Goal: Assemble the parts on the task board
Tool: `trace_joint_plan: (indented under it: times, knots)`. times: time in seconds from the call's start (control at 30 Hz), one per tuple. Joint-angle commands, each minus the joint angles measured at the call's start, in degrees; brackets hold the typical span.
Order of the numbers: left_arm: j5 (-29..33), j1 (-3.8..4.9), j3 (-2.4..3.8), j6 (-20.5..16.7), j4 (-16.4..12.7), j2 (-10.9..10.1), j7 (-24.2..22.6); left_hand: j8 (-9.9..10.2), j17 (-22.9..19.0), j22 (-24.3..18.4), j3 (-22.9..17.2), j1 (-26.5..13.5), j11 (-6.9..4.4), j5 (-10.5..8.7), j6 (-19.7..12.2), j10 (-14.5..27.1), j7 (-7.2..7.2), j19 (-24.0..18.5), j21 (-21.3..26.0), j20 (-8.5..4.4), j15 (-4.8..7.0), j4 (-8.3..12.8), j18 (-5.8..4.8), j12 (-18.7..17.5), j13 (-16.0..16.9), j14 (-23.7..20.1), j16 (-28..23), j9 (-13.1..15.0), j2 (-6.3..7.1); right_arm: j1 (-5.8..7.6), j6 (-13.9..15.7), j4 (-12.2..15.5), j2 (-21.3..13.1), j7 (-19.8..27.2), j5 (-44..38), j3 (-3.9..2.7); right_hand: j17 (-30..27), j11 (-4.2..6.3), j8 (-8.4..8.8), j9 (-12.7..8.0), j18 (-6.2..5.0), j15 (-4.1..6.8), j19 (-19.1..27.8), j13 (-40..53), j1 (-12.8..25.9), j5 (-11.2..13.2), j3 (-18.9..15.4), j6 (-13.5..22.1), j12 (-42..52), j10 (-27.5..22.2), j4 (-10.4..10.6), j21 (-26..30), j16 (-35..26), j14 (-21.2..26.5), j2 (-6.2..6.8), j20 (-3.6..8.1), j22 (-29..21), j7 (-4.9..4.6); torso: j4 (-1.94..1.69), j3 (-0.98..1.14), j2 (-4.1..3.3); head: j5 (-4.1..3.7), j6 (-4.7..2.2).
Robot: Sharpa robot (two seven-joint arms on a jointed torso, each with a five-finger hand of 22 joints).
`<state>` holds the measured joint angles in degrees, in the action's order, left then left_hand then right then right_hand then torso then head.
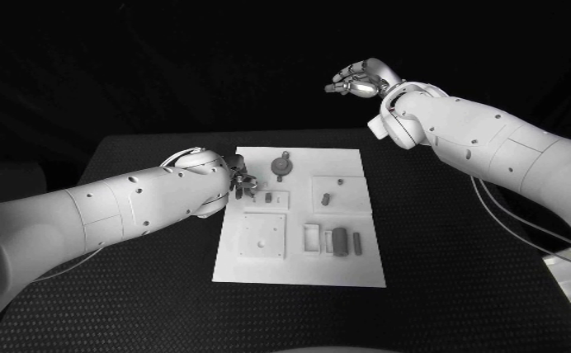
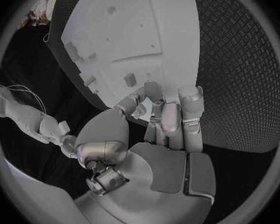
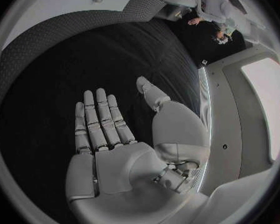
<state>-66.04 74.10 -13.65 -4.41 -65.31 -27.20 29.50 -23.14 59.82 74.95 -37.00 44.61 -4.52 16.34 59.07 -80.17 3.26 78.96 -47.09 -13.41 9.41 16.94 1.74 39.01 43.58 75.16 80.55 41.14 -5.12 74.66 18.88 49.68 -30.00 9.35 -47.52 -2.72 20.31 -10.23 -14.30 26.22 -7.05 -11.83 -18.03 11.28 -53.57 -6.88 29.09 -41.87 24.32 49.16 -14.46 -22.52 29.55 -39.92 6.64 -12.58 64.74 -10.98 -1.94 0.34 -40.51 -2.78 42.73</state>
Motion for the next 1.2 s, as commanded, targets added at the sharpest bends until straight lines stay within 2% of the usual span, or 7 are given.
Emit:
trace_joint_plan:
  times: [0.03,0.37,0.57,1.2]
  knots:
    - [-1.18,-0.21,0.03,-1.35,0.13,0.18,-0.43,-2.71,0.22,1.04,-1.00,0.15,-0.04,0.25,6.28,-0.50,-2.09,0.09,-0.36,-0.32,0.76,-0.50,4.11,0.41,-0.07,1.31,0.44,0.53,-0.55,0.03,-0.61,0.13,0.02,0.83,0.24,-0.03,0.03,-0.02,-0.29,-0.08,0.89,-0.08,-0.34,-0.12,-0.19,0.14,-0.25,0.31,-0.21,0.42,0.16,0.21,-0.23,-0.15,0.27,-0.10,0.06,-2.31,0.03,0.00,-0.02,-0.02,0.08]
    - [-1.29,-0.62,0.03,-1.82,-0.01,0.01,-0.72,-2.85,0.26,1.05,-1.23,0.09,-0.07,0.41,6.33,-0.58,-2.13,0.16,-0.45,-0.37,0.78,-0.48,4.11,0.51,-0.08,1.35,0.49,0.49,-0.47,0.03,-0.47,0.33,-0.07,0.68,0.62,-0.03,0.07,-0.01,-0.39,-0.18,0.88,-0.09,-0.43,-0.44,0.03,0.14,-0.30,0.27,-0.30,0.57,0.51,0.38,-0.46,-0.24,0.06,-0.10,0.13,-2.29,-0.01,0.01,-0.03,-0.05,0.11]
    - [-1.30,-1.21,0.04,-2.67,0.19,0.27,-1.00,-2.92,0.18,1.03,-1.36,-0.08,-0.08,0.27,6.27,-0.58,-2.12,0.18,-0.49,-0.37,0.80,-0.54,4.09,0.55,-0.11,1.32,0.49,0.44,-0.69,0.03,-0.65,0.25,-0.03,0.67,0.64,-0.03,0.07,-0.02,-0.41,-0.22,0.88,-0.10,-0.41,-0.55,0.03,0.14,-0.32,0.29,-0.36,0.56,0.53,0.44,-0.55,-0.23,0.11,-0.09,0.15,-2.29,0.03,0.01,-0.06,-0.06,0.02]
    - [-1.30,-1.37,0.04,-2.05,-0.42,0.15,-0.93,-3.00,0.37,1.02,-1.48,-0.10,-0.09,0.22,6.26,-0.60,-2.13,0.19,-0.53,-0.40,0.81,-0.46,4.09,0.60,-0.13,1.41,0.56,0.41,-0.65,0.03,-1.07,0.32,-0.20,0.61,0.67,-0.03,0.09,-0.03,-0.45,-0.28,0.87,-0.12,-0.44,-0.75,-0.03,0.13,-0.32,0.30,-0.42,0.61,0.57,0.55,-0.71,-0.22,0.05,-0.08,0.20,-2.29,0.02,0.04,-0.06,-0.04,0.16]
